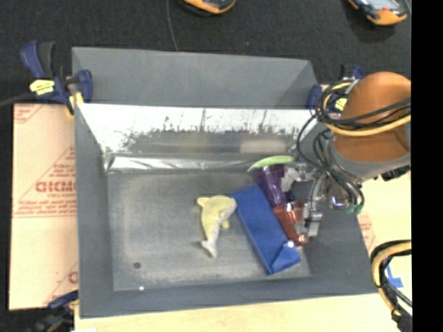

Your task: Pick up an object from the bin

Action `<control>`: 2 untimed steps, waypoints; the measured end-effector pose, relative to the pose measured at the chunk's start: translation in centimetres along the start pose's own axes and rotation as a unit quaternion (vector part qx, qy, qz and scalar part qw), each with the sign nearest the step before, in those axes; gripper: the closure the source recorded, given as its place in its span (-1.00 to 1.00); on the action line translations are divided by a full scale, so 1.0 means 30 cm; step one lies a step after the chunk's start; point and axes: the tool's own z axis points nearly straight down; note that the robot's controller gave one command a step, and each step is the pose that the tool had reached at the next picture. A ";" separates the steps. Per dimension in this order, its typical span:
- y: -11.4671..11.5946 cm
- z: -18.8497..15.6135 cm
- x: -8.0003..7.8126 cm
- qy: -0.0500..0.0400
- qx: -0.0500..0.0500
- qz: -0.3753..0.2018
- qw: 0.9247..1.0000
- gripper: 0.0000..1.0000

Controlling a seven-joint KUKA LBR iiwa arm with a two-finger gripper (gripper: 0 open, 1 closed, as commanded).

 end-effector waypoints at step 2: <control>0.159 0.059 0.045 -0.004 0.000 0.052 0.999 -1.00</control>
Offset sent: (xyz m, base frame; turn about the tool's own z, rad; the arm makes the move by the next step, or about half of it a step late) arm -0.0255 0.0874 -0.0348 0.1752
